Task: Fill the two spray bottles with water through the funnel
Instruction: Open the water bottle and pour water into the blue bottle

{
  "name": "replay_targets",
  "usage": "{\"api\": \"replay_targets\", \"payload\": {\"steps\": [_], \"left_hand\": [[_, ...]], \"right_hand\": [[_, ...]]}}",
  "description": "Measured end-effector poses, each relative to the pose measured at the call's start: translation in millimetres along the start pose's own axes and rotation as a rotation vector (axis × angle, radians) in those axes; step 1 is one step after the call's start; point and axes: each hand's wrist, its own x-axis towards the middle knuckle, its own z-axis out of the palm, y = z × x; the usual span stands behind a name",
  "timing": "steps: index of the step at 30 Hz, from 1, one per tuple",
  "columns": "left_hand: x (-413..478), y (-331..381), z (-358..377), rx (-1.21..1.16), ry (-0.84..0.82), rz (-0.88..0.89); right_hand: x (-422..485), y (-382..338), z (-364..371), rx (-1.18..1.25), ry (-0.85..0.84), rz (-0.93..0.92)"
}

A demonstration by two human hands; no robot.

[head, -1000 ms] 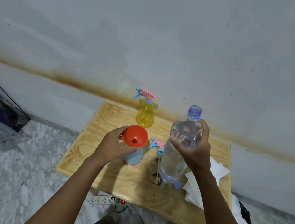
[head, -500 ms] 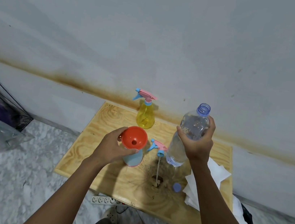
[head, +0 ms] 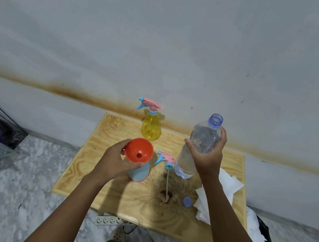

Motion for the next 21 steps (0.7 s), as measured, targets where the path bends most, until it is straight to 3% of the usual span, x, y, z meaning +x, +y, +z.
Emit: {"api": "replay_targets", "payload": {"steps": [8,11,15,18,21], "left_hand": [[-2.7,-0.5,0.0,-0.009,-0.001,0.003],[-2.5,-1.2,0.7,0.000,-0.003,0.006],[-0.9,-3.4,1.6,0.010,0.007,0.011],[-0.4,-3.7,2.2,-0.001,0.014,0.009],[-0.7,-5.3,2.5,-0.012,0.007,0.022]], "right_hand": [[-5.2,4.5,-4.6,-0.077,0.062,-0.026],[-14.5,1.5,-1.0,-0.205,0.203,-0.062],[-48.4,-5.5,10.7,-0.361,0.427,-0.245],[-74.5,-10.7,27.2,-0.307,0.165,-0.242],[-77.6,-16.0,48.2,-0.322,-0.168,-0.073]]}}
